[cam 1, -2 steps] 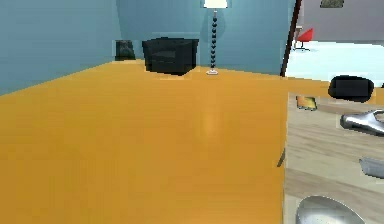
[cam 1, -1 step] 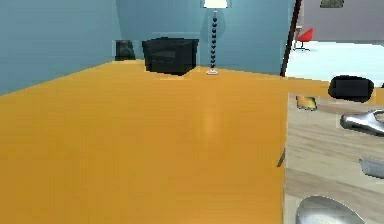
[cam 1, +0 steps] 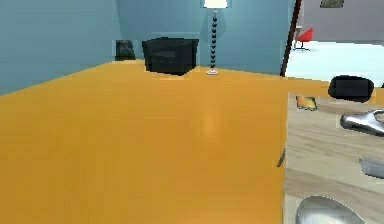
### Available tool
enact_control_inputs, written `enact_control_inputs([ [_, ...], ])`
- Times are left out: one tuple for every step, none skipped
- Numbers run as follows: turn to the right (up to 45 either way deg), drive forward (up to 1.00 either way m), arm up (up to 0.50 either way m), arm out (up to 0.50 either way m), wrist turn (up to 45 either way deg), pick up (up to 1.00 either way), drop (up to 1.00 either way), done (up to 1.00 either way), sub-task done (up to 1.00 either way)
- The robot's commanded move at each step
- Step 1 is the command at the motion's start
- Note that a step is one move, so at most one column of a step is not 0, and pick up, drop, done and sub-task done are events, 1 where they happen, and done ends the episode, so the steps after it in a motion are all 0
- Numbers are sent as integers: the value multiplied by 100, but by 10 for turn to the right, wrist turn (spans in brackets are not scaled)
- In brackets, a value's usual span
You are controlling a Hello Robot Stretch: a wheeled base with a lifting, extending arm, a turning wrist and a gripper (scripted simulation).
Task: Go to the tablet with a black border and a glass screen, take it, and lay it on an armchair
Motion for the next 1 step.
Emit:
enact_control_inputs([
  [0,0,0,0,300,0,0,0,0],
])
